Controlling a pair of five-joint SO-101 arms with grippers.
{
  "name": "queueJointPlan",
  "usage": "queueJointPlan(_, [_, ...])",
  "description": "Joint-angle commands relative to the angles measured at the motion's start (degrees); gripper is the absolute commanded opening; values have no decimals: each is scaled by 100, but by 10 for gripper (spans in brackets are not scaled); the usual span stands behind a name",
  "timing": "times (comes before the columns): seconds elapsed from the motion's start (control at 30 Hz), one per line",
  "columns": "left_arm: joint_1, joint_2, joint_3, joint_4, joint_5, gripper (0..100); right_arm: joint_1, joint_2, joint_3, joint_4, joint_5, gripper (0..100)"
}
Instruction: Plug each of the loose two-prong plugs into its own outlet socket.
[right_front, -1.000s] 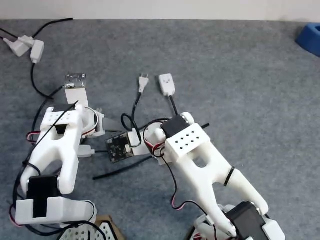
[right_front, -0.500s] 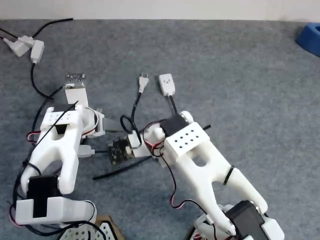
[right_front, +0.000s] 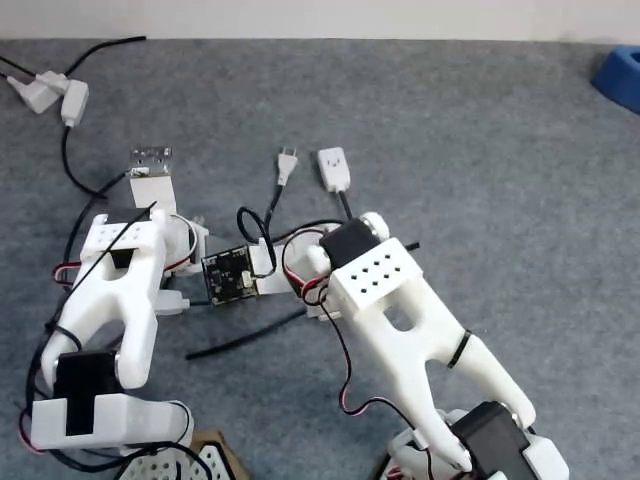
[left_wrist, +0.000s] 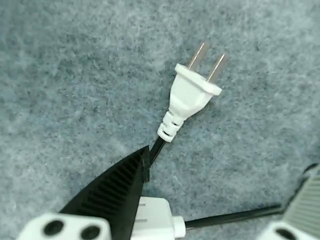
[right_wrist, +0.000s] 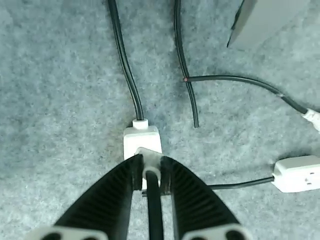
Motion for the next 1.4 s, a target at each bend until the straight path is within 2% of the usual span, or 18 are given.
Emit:
queueJointPlan(0.0, [84,-13,-22,-70,-9,436,-66,-66,295,-479,-18,9])
queueJointPlan(0.2, [84,-13,-22,-70,-9,436,-136,-127,497,-435,-229,9])
queueJointPlan(0.37, [40,-22,-22,-299,9,436,-110,-136,-646,57,-2066,8])
queueJointPlan(0.5, [-180,-84,-75,-448,35,436,374,-101,-1666,312,-3895,8])
queueJointPlan(0.67, [-233,-224,-259,-448,26,436,1262,-127,-1613,374,-4862,8])
queueJointPlan(0.8, [-233,-637,-268,-422,-26,436,1464,-136,-1464,857,-5477,8])
queueJointPlan(0.87, [-207,-1007,-418,0,-378,436,1473,-154,-1508,910,-5960,8])
queueJointPlan(0.93, [-180,-1429,-840,782,-580,436,1455,-312,-1789,927,-6312,8])
queueJointPlan(1.07, [-31,-2264,-2185,2286,-598,436,1279,-611,-2404,1279,-6338,8])
queueJointPlan(1.2, [752,-2914,-2774,3631,-835,436,1244,-690,-2466,1508,-6514,8])
queueJointPlan(1.27, [1305,-3143,-2475,3859,-809,436,1191,-796,-2422,1429,-6629,8])
queueJointPlan(1.37, [1789,-3451,-1807,3851,-809,436,769,-1226,-2281,1200,-6629,8])
